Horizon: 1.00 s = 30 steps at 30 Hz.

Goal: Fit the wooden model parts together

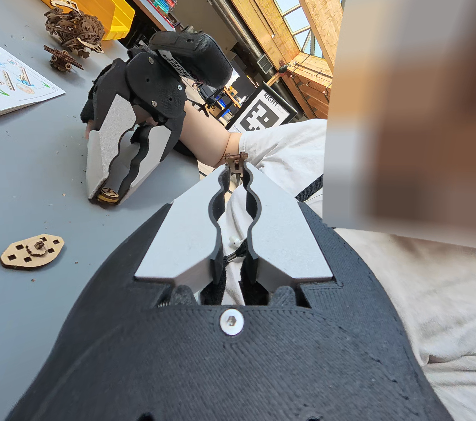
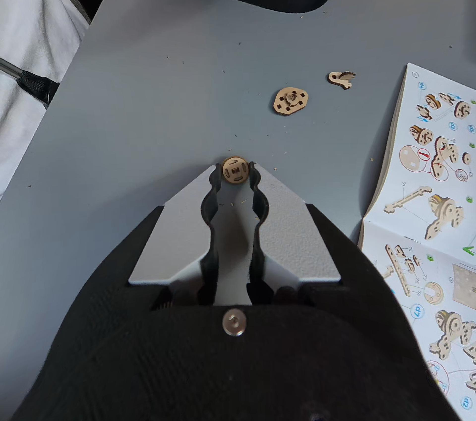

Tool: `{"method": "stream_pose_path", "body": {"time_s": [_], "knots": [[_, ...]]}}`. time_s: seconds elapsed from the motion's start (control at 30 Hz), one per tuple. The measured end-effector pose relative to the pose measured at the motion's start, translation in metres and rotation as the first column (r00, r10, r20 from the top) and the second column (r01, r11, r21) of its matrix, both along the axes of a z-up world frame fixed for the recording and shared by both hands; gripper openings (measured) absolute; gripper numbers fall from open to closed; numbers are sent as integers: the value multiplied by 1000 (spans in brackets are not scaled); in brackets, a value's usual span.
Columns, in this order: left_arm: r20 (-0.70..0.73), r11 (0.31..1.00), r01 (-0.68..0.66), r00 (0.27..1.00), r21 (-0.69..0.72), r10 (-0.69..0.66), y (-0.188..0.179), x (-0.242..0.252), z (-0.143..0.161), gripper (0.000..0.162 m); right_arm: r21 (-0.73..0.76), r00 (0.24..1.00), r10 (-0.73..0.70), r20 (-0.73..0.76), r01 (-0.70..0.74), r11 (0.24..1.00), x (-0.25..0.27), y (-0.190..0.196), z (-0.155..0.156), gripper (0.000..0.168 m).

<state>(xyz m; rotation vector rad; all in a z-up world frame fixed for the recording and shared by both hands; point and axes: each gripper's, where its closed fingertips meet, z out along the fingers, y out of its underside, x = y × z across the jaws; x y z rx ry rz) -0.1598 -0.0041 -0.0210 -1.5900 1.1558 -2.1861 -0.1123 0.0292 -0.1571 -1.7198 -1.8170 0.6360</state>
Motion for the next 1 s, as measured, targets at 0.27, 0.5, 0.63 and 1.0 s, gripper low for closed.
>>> {"method": "stream_pose_path", "body": {"time_s": [0.27, 0.5, 0.63, 1.0], "knots": [[4, 1000, 3, 1000, -5, -3, -3, -2, -2, 7, 122, 991, -85, 102, 73, 990, 8, 4, 5, 30], [2, 1000, 3, 1000, -13, -3, -4, -4, -5, 7, 4, 987, -66, 149, 66, 998, 7, 3, 13, 30], [6, 1000, -1, 1000, -13, 1, -6, -6, -5, 7, 26, 977, -29, 213, 24, 999, 4, 3, 16, 30], [7, 1000, -5, 1000, -19, 5, -7, -11, -6, 7, 55, 939, 3, 345, -23, 998, 4, -3, 5, 26]]}}
